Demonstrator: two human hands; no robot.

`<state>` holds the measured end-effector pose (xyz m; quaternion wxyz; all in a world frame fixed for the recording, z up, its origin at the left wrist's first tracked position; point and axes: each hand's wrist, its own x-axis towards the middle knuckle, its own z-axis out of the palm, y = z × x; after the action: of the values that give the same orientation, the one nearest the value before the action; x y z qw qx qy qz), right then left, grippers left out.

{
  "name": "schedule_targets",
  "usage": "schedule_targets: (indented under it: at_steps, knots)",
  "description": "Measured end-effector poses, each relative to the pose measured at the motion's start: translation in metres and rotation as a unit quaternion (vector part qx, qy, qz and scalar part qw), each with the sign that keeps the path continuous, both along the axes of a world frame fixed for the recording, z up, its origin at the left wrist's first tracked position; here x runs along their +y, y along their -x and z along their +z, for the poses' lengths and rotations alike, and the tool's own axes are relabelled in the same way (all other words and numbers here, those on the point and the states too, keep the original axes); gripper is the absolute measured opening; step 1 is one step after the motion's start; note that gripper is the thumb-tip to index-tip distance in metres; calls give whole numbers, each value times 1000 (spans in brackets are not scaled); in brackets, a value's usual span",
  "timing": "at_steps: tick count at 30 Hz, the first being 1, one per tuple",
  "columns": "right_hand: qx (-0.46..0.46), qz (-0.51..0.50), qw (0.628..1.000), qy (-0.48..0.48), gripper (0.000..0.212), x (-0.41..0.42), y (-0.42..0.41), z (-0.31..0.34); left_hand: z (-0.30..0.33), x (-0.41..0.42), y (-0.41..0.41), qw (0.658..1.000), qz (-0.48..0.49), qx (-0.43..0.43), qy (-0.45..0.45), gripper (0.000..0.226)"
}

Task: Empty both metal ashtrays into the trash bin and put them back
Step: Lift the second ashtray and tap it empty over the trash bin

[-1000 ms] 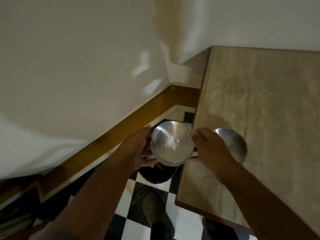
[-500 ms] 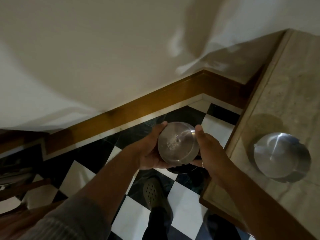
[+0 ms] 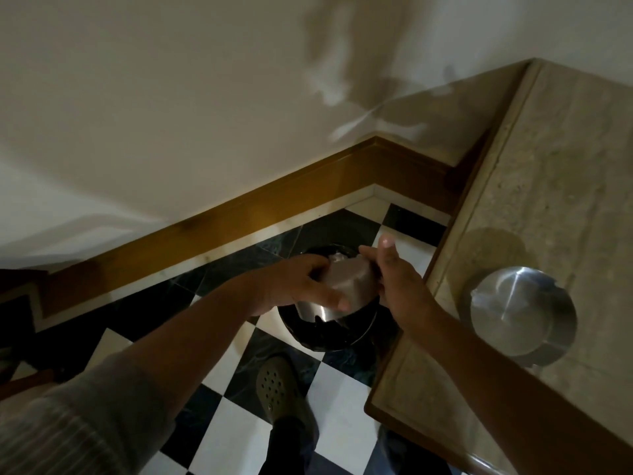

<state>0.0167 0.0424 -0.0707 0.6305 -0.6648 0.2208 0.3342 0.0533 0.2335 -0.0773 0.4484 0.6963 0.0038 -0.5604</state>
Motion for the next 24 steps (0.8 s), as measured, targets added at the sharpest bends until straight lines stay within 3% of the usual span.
schedule_targets:
  at_steps: [1, 4, 7, 11, 14, 17, 21, 24]
  knots:
    - [-15, 23, 999, 27, 116, -1, 2, -5, -8, -4, 1, 992, -55, -97, -60, 79]
    - [-107, 122, 980, 111, 124, -3, 12, -13, -24, -11, 16, 901, -158, -369, -166, 126]
    - [-180, 213, 946, 167, 99, -6, 29, -17, -36, -8, 27, 843, -179, -481, -159, 132]
    - [-302, 351, 843, 275, 105, -11, 39, -14, -50, -4, 33, 847, -157, -483, -157, 129]
    - [-394, 340, 790, 323, 110, -7, 37, -9, -58, -2, 35, 854, -131, -480, -155, 130]
    - [-427, 344, 762, 343, 111, 3, 38, -12, -61, -1, 32, 854, -138, -477, -155, 131]
    - [-348, 468, 738, 340, 116, 12, 44, -25, -63, -3, 28, 840, -180, -486, -161, 127]
    - [-389, 421, 747, 336, 115, 13, 47, -29, -68, 0, 30, 839, -203, -473, -178, 129]
